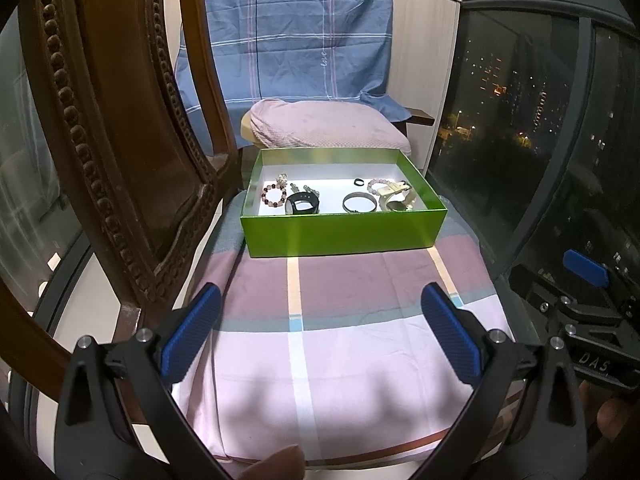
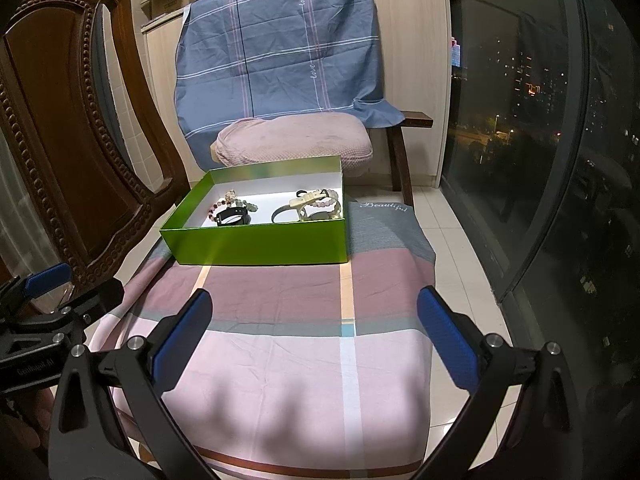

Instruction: Organize jewelry

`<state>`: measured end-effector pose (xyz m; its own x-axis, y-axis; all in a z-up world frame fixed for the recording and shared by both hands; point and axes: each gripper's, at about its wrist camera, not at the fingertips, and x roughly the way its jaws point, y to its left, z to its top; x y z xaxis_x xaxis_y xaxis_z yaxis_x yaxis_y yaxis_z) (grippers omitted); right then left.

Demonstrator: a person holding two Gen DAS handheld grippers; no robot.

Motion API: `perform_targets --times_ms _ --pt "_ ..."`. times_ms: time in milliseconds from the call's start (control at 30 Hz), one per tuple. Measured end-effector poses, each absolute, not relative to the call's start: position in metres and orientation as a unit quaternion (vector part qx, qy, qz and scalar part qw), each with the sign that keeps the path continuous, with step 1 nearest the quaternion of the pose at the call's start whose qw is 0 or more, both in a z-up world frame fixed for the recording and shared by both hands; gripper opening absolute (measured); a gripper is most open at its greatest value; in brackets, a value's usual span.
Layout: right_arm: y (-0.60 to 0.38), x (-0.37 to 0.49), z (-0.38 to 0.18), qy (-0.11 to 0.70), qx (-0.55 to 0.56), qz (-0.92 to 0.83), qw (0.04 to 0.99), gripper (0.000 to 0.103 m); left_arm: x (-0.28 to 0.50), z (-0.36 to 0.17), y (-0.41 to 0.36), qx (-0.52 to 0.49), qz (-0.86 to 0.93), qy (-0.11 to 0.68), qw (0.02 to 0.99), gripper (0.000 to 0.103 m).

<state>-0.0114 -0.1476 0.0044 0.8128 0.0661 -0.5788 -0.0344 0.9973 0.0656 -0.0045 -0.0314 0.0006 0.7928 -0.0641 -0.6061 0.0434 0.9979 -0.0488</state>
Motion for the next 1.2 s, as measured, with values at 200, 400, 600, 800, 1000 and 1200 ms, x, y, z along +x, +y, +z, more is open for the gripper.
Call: perform_targets --times_ms 200,400,600,800,1000,1200 --pt "-0.1479 -0.0114 0.0041 0.306 0.025 0.026 0.951 0.100 -0.0055 0.0005 -0.0337 -0.014 -0.028 0.320 0.947 0.099" --pt "-0.1470 -0.0118 0.0049 0.306 0.026 0.027 0.951 0.100 -0.0059 0.0006 -0.0344 -0.014 -0.027 0.320 0.947 0.099" --pt "-0.1461 -0.0111 0.0045 0.307 0.024 0.028 0.951 0.100 -0.0058 -0.0002 -0.0346 -0.012 -0.027 0.321 0.947 0.099" --pt "-0.1462 -0.0114 0.0048 0.307 0.024 0.028 0.951 0.100 -0.0055 -0.0009 -0.0346 -0.012 -0.028 0.322 0.946 0.099" --pt "-0.1461 -0.0114 0.0046 0.307 0.024 0.028 0.951 0.100 -0.0041 -0.0026 -0.0348 -0.011 -0.028 0.324 0.946 0.099" --pt "-0.1458 -0.0110 0.0042 0.308 0.024 0.028 0.951 0.100 -0.0046 -0.0034 -0.0349 -0.009 -0.026 0.324 0.946 0.099"
